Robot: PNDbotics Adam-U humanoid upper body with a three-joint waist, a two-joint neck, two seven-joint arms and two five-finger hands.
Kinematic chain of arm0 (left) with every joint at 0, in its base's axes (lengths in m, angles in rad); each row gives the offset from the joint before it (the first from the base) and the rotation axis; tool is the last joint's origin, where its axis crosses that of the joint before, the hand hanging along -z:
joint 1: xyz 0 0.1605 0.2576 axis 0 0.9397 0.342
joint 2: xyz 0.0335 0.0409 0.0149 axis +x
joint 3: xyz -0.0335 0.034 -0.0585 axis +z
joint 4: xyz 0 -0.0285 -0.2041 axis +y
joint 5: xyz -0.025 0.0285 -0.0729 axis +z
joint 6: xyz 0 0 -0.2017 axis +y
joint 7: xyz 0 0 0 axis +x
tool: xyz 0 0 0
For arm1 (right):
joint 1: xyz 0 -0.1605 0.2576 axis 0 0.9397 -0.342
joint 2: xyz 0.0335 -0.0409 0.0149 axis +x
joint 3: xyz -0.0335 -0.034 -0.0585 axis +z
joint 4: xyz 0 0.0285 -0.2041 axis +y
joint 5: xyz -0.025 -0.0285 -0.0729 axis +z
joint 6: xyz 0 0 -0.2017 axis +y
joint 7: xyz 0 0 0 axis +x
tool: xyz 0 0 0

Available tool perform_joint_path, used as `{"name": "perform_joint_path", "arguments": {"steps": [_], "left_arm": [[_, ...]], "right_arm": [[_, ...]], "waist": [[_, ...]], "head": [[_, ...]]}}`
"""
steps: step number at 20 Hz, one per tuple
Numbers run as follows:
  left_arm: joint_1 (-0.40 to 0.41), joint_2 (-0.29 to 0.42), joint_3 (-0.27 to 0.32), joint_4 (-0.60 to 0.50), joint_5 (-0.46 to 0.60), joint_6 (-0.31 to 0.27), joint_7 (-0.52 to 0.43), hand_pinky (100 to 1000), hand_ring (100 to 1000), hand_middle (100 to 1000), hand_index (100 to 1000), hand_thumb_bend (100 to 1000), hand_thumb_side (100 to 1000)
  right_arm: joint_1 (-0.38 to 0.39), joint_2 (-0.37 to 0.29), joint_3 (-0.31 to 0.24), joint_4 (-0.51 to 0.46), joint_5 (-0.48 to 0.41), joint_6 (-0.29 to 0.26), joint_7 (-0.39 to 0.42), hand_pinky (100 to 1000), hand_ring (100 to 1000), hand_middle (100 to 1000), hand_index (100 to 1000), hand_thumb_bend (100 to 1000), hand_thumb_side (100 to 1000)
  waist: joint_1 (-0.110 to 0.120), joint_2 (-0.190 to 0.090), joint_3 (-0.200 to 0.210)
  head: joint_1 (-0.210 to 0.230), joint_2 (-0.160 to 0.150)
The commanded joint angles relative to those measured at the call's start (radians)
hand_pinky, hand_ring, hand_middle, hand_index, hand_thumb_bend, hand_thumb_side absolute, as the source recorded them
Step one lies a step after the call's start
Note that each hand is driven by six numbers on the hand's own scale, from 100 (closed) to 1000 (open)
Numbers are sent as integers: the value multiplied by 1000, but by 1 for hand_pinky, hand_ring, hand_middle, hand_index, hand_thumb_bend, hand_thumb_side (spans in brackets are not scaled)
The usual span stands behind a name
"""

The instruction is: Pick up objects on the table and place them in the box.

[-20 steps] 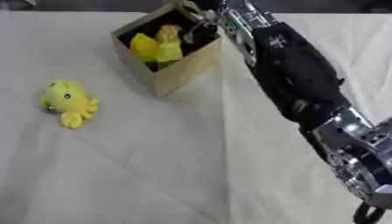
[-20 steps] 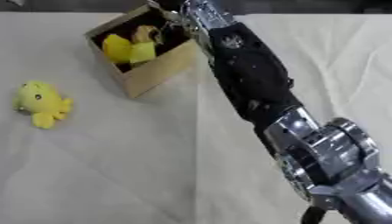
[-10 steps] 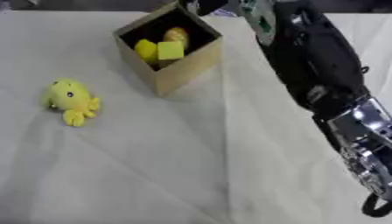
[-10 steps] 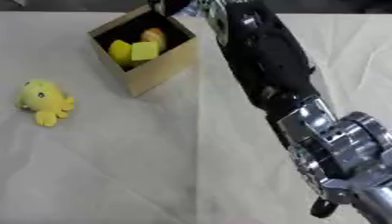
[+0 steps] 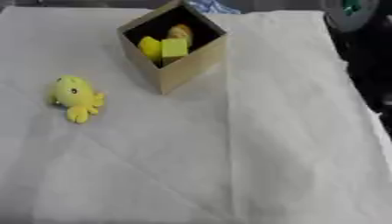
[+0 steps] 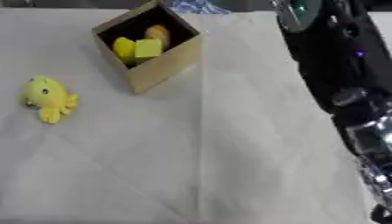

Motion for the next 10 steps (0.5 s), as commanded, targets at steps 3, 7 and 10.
{"name": "perform_joint_path", "arguments": {"steps": [3, 7, 10], "left_arm": [[-111, 190, -27, 42, -88, -9, 18, 845, 792, 715, 842, 235, 658], [-202, 334, -62, 166, -144, -25, -13, 841, 793, 713, 858, 255, 645], [-260, 441, -100, 278, -176, -41, -96, 841, 800, 727, 879, 280, 672]], "right_arm": [[82, -130, -32, -280, -268, 86, -53, 893, 883, 681, 848, 100, 365], [139, -166, -59, -385, -346, 120, -103, 895, 886, 687, 849, 100, 336], [157, -178, -65, -418, -360, 139, -121, 893, 882, 680, 844, 100, 342]], "waist": [[12, -17, -10], [21, -17, -22], [27, -17, -28]], "head": [[14, 6], [16, 8], [15, 8]]}}
